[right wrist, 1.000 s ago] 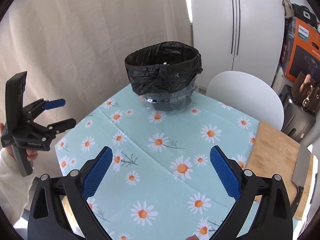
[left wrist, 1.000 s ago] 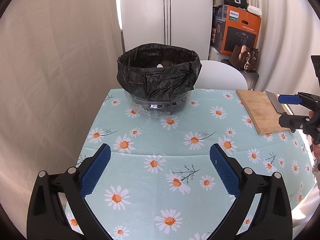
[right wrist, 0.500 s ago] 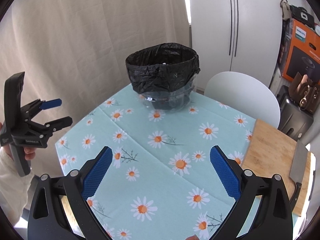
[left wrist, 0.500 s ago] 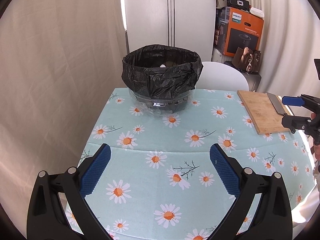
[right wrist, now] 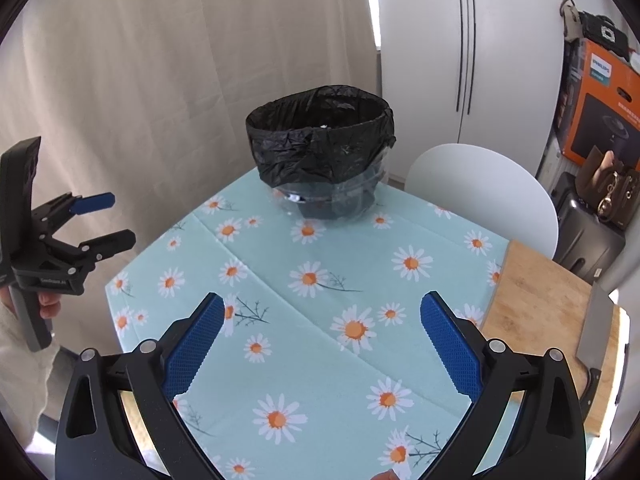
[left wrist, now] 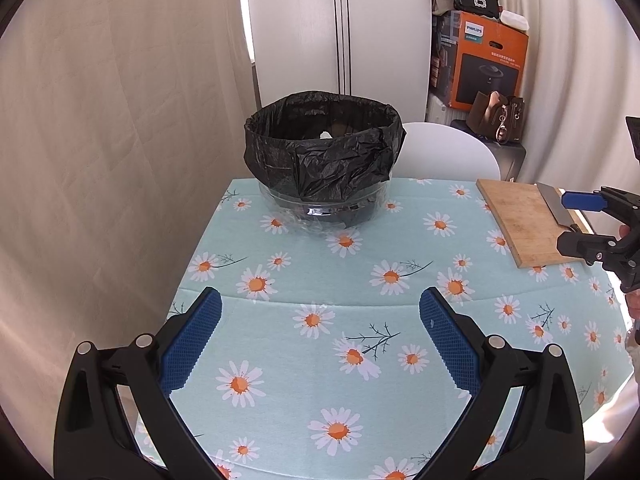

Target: Collect trash

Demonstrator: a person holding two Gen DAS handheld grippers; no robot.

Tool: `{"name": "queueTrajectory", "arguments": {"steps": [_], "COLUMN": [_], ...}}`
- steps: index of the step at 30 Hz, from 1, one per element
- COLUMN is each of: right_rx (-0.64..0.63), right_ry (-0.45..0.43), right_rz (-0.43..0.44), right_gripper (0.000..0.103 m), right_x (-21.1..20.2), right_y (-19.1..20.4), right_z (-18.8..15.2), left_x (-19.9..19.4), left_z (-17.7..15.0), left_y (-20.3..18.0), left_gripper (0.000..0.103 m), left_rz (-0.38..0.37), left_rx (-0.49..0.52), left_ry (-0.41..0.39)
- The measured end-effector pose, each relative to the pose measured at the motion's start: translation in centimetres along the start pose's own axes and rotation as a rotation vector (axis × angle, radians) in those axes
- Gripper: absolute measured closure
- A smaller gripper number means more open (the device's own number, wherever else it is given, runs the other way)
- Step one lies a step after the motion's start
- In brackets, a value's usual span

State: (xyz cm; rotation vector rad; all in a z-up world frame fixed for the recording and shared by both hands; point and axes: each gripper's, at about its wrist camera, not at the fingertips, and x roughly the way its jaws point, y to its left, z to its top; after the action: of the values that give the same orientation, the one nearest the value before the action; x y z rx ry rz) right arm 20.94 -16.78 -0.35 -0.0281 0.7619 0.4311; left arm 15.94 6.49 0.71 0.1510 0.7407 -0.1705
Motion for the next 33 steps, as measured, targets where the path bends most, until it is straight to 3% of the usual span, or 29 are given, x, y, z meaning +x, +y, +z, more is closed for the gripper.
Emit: {"name": "queueTrajectory", "arguments": {"steps": [33], "right_rx": [-0.025], "right_ry": [0.032], "right_rz": [-0.002], "right_gripper": [0.009], "right_x": [1.0], "right_y": [0.7], "right_z": [-0.5], "left_x": [-0.1], "left_z": [-0.3], "left_y": [0.4], "left_gripper": [0.006], "left_rz": [0.006], "left_rx": [-0.001], "left_ry": [0.029]}}
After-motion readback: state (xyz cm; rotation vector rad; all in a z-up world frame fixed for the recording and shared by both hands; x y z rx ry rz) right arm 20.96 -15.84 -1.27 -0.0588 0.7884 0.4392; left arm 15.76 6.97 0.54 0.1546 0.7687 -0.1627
